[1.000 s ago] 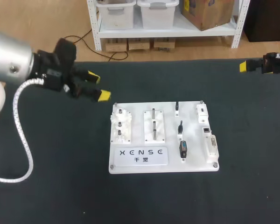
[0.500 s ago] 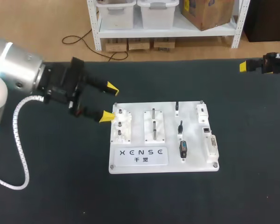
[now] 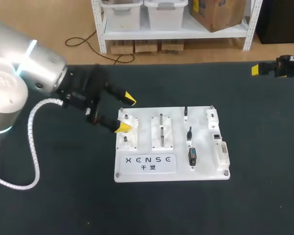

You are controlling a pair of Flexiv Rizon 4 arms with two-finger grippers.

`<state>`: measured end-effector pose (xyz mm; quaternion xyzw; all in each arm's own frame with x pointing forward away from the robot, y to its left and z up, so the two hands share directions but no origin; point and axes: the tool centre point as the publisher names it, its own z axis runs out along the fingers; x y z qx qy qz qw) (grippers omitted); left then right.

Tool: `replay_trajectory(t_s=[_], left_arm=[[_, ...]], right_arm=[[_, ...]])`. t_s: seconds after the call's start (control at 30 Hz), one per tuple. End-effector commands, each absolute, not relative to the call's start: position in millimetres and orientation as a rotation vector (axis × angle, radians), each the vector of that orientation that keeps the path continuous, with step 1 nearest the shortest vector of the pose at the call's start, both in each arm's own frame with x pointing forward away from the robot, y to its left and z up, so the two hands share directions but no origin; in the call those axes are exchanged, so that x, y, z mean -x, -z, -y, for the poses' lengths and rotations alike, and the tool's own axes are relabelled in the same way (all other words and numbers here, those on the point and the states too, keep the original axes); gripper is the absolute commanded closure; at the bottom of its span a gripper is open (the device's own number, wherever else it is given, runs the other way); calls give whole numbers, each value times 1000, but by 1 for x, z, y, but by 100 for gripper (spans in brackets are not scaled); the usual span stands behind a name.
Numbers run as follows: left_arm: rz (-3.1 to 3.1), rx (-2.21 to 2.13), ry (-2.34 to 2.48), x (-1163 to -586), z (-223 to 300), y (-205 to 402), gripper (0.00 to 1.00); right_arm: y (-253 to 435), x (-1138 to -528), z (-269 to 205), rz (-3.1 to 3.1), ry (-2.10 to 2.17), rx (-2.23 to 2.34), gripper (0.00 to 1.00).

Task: Insert the Ethernet cable into its matching sockets.

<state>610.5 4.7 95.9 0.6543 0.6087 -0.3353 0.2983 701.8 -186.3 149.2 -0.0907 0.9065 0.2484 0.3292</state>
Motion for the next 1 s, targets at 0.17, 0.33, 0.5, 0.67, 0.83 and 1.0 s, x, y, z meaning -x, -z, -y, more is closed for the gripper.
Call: replay_trajectory(t_s=[0.17, 0.33, 0.5, 0.67, 0.83, 1.0], left_arm=[[-1650, -1682, 864, -596, 6, -83, 0], [-1658, -1671, 871, -594, 12, -75, 0], [-1660, -1670, 877, -592, 19, -71, 0], [-1662, -1668, 889, -589, 28, -69, 0], [-1675, -1656, 875, -589, 31, -70, 0], [-1675, -1656, 875, -589, 31, -70, 0]], right_arm=[[-150, -701, 186, -2372, -648, 237, 0], [-150, -701, 186, -2372, -648, 237, 0], [-150, -701, 186, -2372, -648, 237, 0], [-150, -701, 186, -2372, -648, 237, 0], [-150, -701, 186, -2372, -648, 237, 0], [-150, -701, 186, -2372, -648, 237, 0]])
